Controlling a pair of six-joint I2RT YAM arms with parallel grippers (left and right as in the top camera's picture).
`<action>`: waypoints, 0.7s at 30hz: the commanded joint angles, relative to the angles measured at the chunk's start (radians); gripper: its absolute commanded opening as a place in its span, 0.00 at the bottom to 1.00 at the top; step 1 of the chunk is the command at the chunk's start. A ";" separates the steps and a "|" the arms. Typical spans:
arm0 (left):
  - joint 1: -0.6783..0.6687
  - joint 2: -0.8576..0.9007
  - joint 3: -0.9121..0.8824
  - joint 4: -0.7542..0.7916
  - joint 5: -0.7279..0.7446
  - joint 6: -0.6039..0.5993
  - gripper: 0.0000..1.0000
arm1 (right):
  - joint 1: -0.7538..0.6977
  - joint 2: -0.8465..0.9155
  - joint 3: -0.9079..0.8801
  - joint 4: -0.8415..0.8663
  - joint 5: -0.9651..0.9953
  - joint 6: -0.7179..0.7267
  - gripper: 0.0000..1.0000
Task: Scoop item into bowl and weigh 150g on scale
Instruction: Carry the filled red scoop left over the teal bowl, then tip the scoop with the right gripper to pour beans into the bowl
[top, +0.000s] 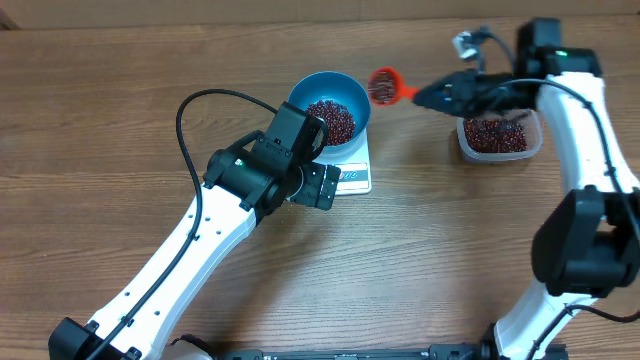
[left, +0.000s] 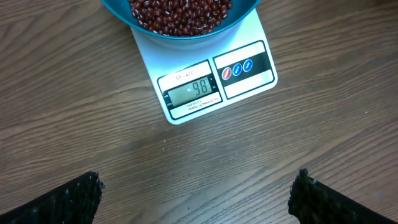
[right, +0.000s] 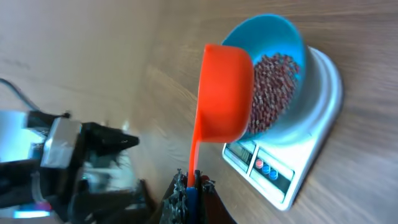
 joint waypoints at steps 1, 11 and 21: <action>0.001 -0.008 -0.006 0.002 -0.010 0.014 0.99 | 0.077 -0.006 0.029 0.033 0.158 0.082 0.04; 0.001 -0.008 -0.006 0.002 -0.010 0.014 1.00 | 0.261 -0.006 0.031 0.135 0.505 0.185 0.04; 0.001 -0.008 -0.006 0.002 -0.010 0.014 0.99 | 0.325 -0.009 0.083 0.137 0.576 0.185 0.04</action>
